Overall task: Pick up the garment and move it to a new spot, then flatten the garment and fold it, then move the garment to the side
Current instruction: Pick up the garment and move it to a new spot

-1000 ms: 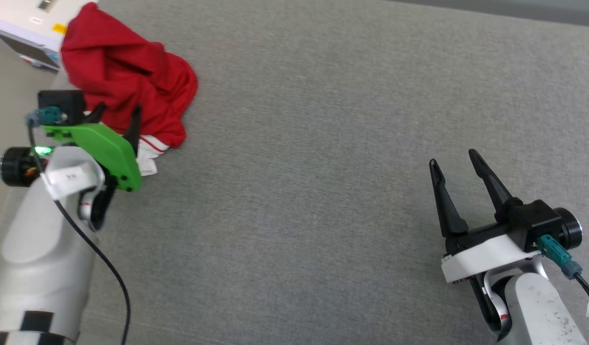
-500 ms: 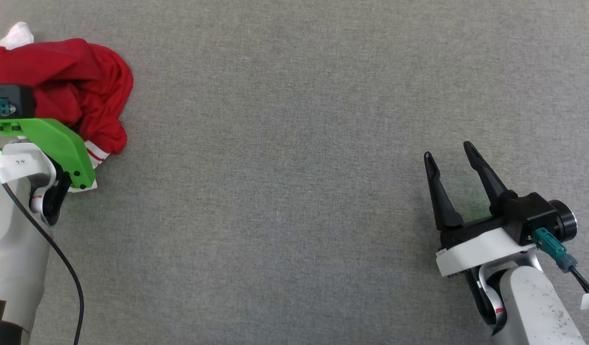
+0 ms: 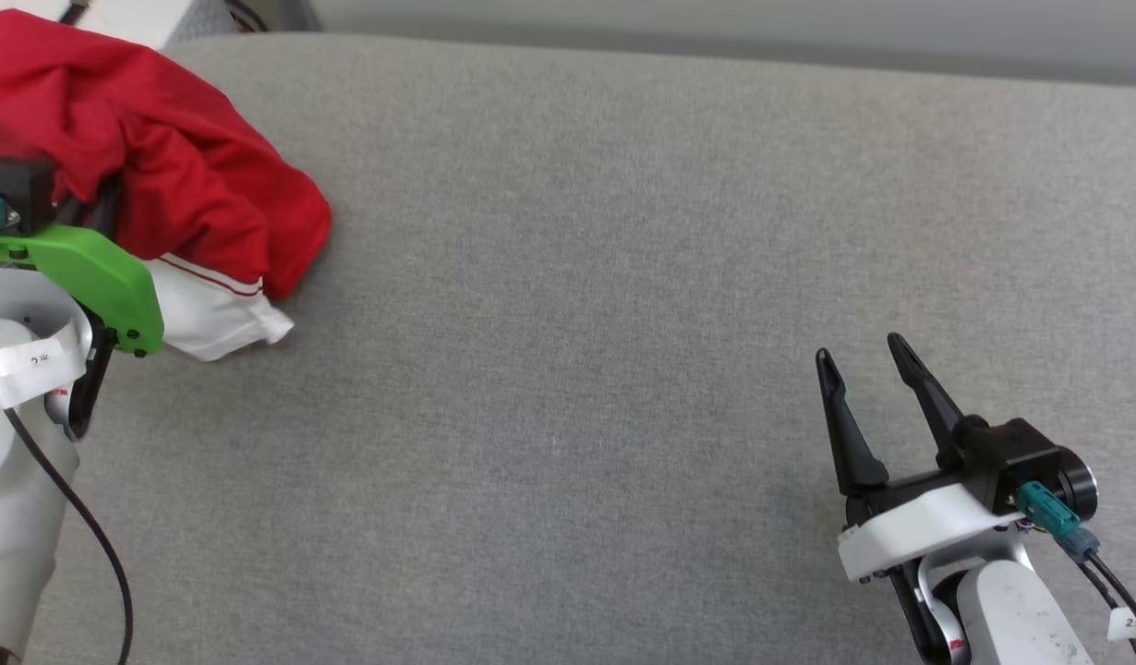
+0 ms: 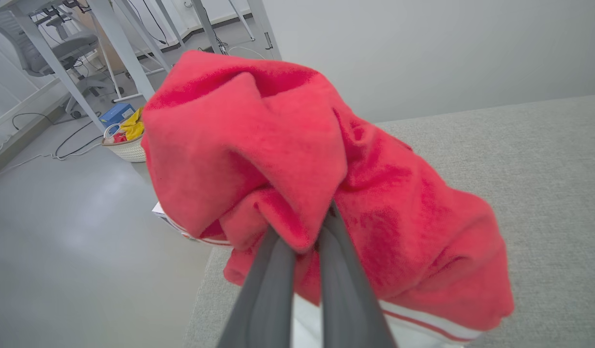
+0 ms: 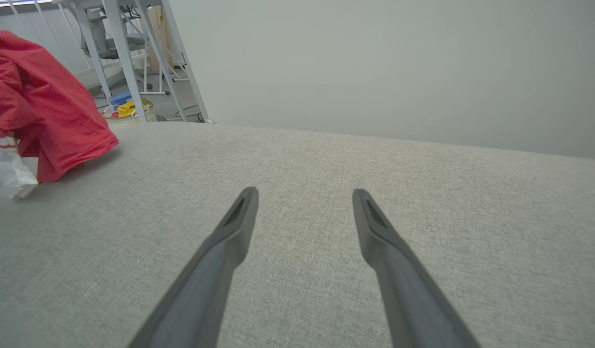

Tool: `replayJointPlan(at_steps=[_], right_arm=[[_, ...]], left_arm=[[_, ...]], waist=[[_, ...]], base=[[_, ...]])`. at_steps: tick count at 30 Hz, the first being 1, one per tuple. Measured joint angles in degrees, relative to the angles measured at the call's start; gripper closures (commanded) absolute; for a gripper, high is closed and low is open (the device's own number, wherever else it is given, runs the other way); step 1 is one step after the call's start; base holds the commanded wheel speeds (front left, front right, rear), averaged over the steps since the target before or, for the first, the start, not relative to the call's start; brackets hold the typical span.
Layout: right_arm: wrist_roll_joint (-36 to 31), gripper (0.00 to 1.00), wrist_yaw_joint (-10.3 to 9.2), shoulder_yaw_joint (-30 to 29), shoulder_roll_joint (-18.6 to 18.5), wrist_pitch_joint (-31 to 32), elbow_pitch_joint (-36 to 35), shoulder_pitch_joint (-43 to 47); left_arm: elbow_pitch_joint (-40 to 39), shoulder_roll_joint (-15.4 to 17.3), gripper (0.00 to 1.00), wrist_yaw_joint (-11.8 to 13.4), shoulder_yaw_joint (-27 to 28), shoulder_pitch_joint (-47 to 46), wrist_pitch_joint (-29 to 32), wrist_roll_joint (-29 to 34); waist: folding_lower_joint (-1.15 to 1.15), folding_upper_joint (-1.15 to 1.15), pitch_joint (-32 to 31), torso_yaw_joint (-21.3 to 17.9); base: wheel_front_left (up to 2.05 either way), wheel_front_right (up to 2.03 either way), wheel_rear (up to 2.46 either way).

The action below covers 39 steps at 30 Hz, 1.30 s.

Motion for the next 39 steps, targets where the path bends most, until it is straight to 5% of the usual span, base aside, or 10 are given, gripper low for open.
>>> replayJointPlan(at_steps=[12,22,30,39], right_arm=[[1.2,0.0,0.01,-3.0,1.0,0.0,-0.2,3.2],[1.5,0.0,0.0,-5.2,1.1,0.0,-0.4,3.8],[2.0,0.0,0.0,-6.0,1.2,0.0,-0.5,4.5],[2.0,0.0,0.0,-6.3,1.1,0.0,-1.0,4.6]], left_arm=[[-18.6,4.0,1.0,-0.4,-5.1,0.1,4.5,3.3],[-25.6,0.8,1.0,-1.4,-12.3,-1.9,9.3,5.4],[-23.6,-6.4,1.0,-2.0,-20.8,-1.8,10.7,4.0],[-12.7,-19.3,1.0,-1.6,-27.7,5.5,8.1,1.5]], waist=[[0.0,0.0,-8.9,-2.0],[0.0,0.0,-10.8,-9.7],[0.0,0.0,-11.0,-16.6],[0.0,0.0,-9.9,-21.6]], base=[[0.0,0.0,0.0],[0.0,0.0,0.0],[0.0,0.0,0.0],[0.0,0.0,0.0]])
